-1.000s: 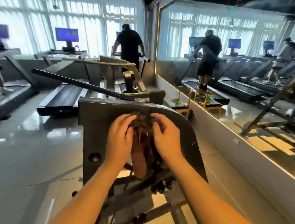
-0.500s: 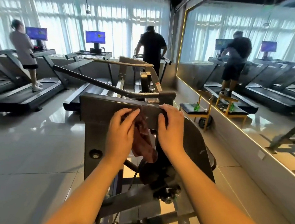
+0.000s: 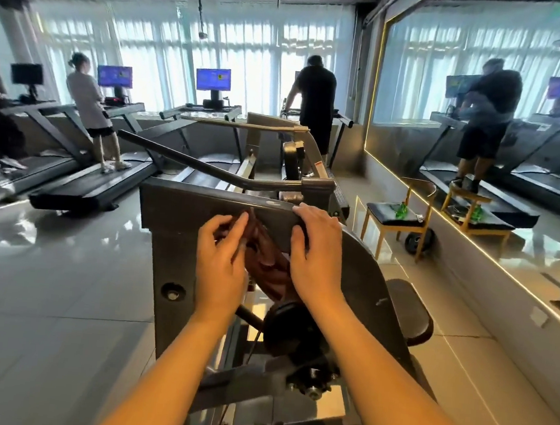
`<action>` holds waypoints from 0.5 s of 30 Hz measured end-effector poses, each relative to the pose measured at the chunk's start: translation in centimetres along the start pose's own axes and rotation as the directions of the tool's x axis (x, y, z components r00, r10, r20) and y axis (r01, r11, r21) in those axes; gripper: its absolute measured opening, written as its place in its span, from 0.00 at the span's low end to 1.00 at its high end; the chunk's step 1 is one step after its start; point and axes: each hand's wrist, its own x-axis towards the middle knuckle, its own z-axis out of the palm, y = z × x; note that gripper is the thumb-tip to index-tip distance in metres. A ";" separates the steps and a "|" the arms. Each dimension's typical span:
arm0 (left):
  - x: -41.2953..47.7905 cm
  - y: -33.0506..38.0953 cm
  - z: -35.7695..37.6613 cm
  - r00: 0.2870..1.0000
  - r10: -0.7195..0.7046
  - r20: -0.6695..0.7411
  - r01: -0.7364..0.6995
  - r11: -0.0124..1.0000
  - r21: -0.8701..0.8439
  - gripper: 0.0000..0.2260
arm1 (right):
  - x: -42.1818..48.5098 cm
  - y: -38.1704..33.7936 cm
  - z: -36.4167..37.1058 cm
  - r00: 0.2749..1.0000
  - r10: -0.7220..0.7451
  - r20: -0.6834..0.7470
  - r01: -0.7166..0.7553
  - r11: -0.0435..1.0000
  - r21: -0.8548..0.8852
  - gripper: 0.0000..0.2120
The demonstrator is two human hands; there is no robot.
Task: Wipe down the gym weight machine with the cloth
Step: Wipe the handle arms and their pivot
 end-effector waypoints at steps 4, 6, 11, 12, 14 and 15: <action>-0.8 2.7 3.2 0.975 -0.137 -0.173 0.142 0.990 0.020 0.19 | 0.5 0.6 -0.9 0.996 -0.079 0.038 0.079 0.997 0.005 0.15; -1.6 4.1 4.8 0.972 -0.156 -0.174 0.163 0.986 0.026 0.18 | 1.0 1.1 -1.8 0.990 -0.116 0.086 0.114 0.993 0.028 0.16; -2.3 5.2 4.1 0.991 -0.124 -0.058 0.133 0.973 0.187 0.20 | 1.7 2.5 -3.6 0.964 -0.146 0.223 0.116 0.983 0.141 0.17; -1.8 5.2 3.6 0.986 -0.139 -0.092 0.154 0.971 0.185 0.20 | 1.7 2.7 -3.8 0.961 -0.138 0.238 0.100 0.981 0.167 0.17; -0.4 5.0 3.1 0.929 -0.248 -0.273 0.294 0.946 0.141 0.19 | 1.9 3.0 -3.9 0.956 -0.127 0.264 0.072 0.975 0.210 0.18; 0.2 4.9 3.3 0.871 -0.324 -0.369 0.378 0.922 0.082 0.19 | 1.9 3.1 -4.0 0.953 -0.125 0.276 0.063 0.973 0.223 0.18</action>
